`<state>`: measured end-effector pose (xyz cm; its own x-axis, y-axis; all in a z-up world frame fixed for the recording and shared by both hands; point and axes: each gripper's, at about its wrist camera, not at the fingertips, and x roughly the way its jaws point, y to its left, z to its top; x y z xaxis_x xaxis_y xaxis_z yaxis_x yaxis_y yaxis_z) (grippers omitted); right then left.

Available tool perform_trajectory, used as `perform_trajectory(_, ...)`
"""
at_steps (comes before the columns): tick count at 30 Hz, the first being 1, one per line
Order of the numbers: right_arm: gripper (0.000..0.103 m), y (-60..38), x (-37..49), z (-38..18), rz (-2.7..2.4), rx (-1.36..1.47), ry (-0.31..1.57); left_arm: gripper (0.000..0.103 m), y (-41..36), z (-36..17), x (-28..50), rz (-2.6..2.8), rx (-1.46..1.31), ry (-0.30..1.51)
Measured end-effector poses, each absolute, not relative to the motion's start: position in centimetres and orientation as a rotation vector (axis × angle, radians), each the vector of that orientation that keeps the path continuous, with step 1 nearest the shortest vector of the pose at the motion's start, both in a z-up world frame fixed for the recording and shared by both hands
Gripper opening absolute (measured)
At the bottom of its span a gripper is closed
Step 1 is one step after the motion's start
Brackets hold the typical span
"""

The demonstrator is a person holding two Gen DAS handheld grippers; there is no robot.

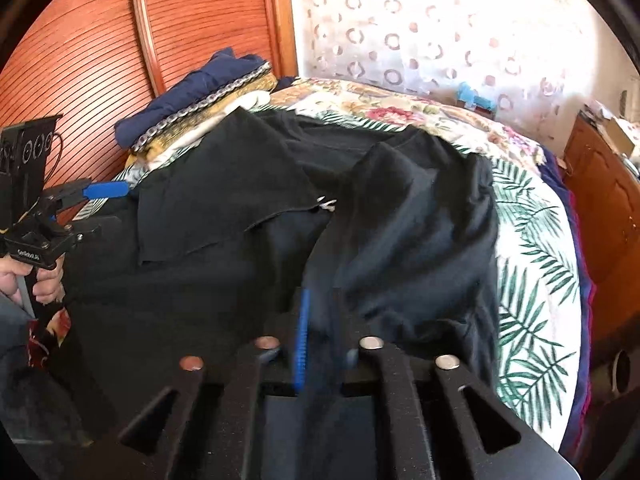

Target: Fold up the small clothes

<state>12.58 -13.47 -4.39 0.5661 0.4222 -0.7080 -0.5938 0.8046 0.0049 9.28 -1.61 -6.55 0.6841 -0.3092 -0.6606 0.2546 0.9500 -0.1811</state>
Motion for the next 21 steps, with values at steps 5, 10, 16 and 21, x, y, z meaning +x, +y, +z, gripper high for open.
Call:
perform_trajectory(5,0.050,-14.3,13.1,-3.9,0.557,-0.223,0.738,0.092,-1.0,-5.7,10.2,-0.298,-0.045,0.730)
perform_trajectory(10,0.051,-15.0,16.2,-3.9,0.441,-0.213,0.733,0.092,0.6,-4.8,13.2,-0.265,-0.019,0.718)
perform_trajectory(16,0.051,-15.4,20.3,-4.0,0.370,-0.192,0.741,0.078,2.2,-4.2,17.9,-0.225,0.015,0.749)
perform_trajectory(21,0.051,-15.5,23.9,-3.6,0.353,-0.194,0.740,0.068,3.2,-4.6,22.5,-0.163,0.042,0.820)
